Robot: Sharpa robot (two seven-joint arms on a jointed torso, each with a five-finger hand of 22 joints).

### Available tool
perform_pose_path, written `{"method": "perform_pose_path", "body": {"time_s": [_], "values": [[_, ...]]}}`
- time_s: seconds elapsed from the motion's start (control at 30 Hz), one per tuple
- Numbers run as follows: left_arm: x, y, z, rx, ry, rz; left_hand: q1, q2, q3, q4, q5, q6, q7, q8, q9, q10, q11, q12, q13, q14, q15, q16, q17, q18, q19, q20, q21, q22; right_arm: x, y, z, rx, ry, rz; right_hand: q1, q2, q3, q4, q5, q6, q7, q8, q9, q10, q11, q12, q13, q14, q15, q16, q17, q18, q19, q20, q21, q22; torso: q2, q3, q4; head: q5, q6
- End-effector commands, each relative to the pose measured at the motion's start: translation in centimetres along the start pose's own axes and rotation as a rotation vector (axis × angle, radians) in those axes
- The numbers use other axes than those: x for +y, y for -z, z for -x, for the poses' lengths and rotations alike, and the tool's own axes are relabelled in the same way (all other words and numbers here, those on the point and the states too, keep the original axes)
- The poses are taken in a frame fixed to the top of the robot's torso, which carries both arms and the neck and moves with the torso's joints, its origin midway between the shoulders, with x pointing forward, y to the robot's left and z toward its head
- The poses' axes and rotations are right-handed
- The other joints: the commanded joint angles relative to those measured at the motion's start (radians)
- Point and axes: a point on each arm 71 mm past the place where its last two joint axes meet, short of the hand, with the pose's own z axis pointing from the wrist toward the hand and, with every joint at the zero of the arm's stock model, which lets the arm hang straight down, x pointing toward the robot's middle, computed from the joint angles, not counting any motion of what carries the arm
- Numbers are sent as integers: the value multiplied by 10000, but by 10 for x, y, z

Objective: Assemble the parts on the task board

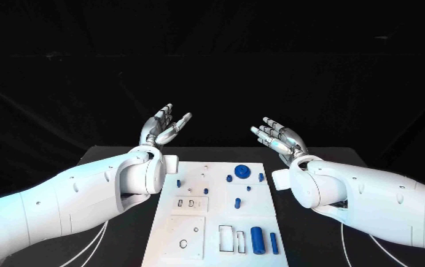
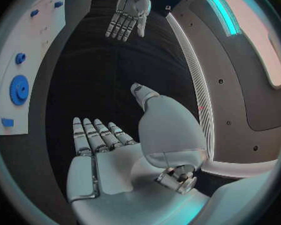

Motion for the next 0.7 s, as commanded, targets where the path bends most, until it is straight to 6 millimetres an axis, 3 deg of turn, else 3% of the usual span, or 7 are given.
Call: {"method": "perform_pose_path", "body": {"time_s": [0.03,0.2,0.23,0.27,0.3,0.37,0.7], "values": [[-3,0,-4,370,385,-329,397,217,165,89,20,431,980,168,114,394,218,109,67,505,189,178,112,155,145,169,121,53,2,-2,-9,1563,-234,-27,1335,-195,618,-924,-312,2615,1628,765,609,3352,-185,619,284,3441,-341,939,554,534,2562,28,997,512,1,-1,-1,2,0],[-3,0,-4,370,385,-329,503,599,512,19,-4,1909,1329,720,497,2138,654,454,247,2075,295,645,418,66,1307,201,522,263,2,-3,-8,1762,-204,-54,1545,-371,969,-1439,-431,4608,1519,1322,992,6000,-421,909,348,5645,-672,1477,824,873,4326,15,1656,745,1,-1,-1,2,0],[-5,-1,16,560,533,-338,562,700,663,-35,6,2786,1382,1065,720,3460,811,734,360,3745,182,1198,737,150,3367,189,1249,638,15,-10,8,2013,3688,1716,1544,-421,1068,-1537,-441,4982,1469,1402,1047,6235,-480,857,333,5859,-740,1494,827,946,4514,17,1720,741,186,18,-7,-10,-169],[-5,-1,17,653,563,-318,657,733,800,-127,10,3644,1368,1409,933,4819,784,1023,457,5820,-15,1924,1133,386,4656,167,1839,879,16,-10,9,2160,4189,1857,1550,-504,1252,-1685,-466,5835,1355,1617,1183,6720,-610,838,333,6401,-910,1632,874,1091,4962,-8,1907,774,226,21,-2,-17,-187],[-6,-1,17,744,564,-312,748,762,936,-223,62,4576,1349,1783,1159,6314,608,1351,568,6288,-169,2121,1222,552,5109,124,2055,941,17,-11,9,2294,4561,1933,1528,-560,1366,-1749,-491,6297,1298,1731,1245,7045,-707,846,337,6768,-1011,1739,910,1144,5260,-60,2039,805,252,21,3,-23,-200],[-7,-1,18,925,539,-313,873,727,1142,-390,22,5615,1198,2185,1380,7150,365,1556,573,7200,-455,2542,1416,709,5955,-5,2485,1084,18,-11,8,2576,5170,2000,1477,-647,1541,-1826,-509,6487,1236,1705,1221,7293,-766,721,320,7067,-1099,1756,905,1146,5543,-142,2141,810,301,25,17,-44,-221],[-16,8,18,1784,372,-381,965,383,2057,-854,10,6804,818,2455,1448,9074,-136,1420,435,8827,-1036,3076,1951,712,7257,-605,3236,1299,24,-18,1,3599,8728,2102,1116,-1150,1773,-1943,-453,7410,878,1761,1200,8607,-1201,449,341,8957,-1693,2253,1178,1153,6947,-728,2882,1046,650,-23,99,-151,-233]]}}
